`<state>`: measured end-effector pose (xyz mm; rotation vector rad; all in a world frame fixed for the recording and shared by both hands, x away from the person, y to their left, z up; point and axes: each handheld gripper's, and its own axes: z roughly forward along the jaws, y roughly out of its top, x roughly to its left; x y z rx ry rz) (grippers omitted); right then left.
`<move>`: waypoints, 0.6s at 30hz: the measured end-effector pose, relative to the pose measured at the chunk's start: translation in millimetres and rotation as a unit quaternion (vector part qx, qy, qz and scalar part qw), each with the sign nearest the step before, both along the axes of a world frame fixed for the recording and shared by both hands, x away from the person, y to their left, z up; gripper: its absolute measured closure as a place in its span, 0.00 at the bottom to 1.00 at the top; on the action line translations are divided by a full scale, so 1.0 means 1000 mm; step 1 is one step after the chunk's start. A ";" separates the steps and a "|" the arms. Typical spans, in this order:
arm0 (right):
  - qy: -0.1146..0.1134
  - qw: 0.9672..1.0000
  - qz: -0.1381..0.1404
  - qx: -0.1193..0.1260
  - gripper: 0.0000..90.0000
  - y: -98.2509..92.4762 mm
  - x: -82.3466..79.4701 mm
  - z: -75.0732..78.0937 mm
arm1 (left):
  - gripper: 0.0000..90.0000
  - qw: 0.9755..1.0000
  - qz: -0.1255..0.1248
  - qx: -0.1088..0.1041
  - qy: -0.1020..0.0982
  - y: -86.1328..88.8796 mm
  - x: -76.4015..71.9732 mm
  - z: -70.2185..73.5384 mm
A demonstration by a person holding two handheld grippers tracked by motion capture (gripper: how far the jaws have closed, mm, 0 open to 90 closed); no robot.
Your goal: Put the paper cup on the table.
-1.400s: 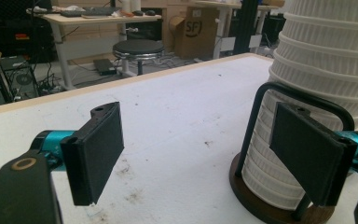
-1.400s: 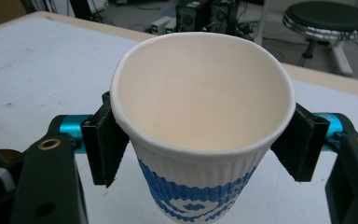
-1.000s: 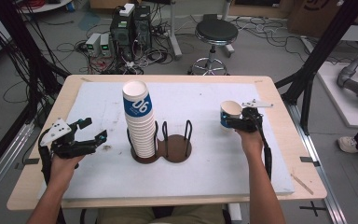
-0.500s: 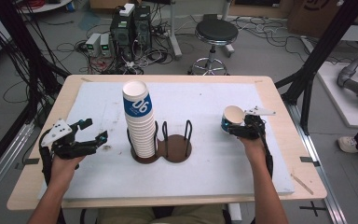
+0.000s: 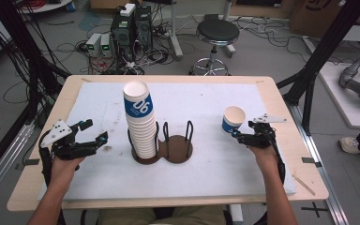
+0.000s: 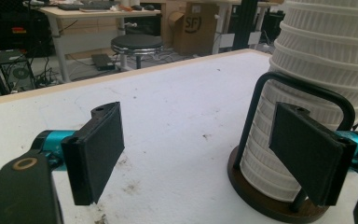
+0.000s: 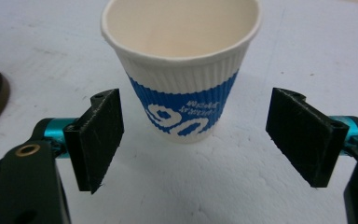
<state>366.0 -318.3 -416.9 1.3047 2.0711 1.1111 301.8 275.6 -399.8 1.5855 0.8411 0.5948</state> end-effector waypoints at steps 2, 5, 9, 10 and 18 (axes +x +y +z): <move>-0.010 1.000 -0.002 0.007 0.22 -0.005 -0.010 0.005 | 0.20 1.000 0.001 -0.002 0.000 0.000 0.000 0.000; -0.024 1.000 -0.002 0.015 0.22 -0.011 -0.026 0.011 | 0.20 1.000 0.001 -0.005 0.001 -0.001 0.001 -0.001; -0.043 0.999 0.000 0.021 0.22 -0.017 -0.046 0.017 | 0.20 1.000 0.001 -0.007 0.002 -0.002 0.002 -0.001; -0.046 0.999 0.000 0.022 0.22 -0.018 -0.050 0.019 | 0.20 1.000 0.001 -0.008 0.001 -0.002 0.002 0.000; -0.087 0.995 0.001 0.039 0.22 -0.024 -0.081 0.033 | 0.20 1.000 0.007 -0.013 0.000 0.000 -0.002 0.001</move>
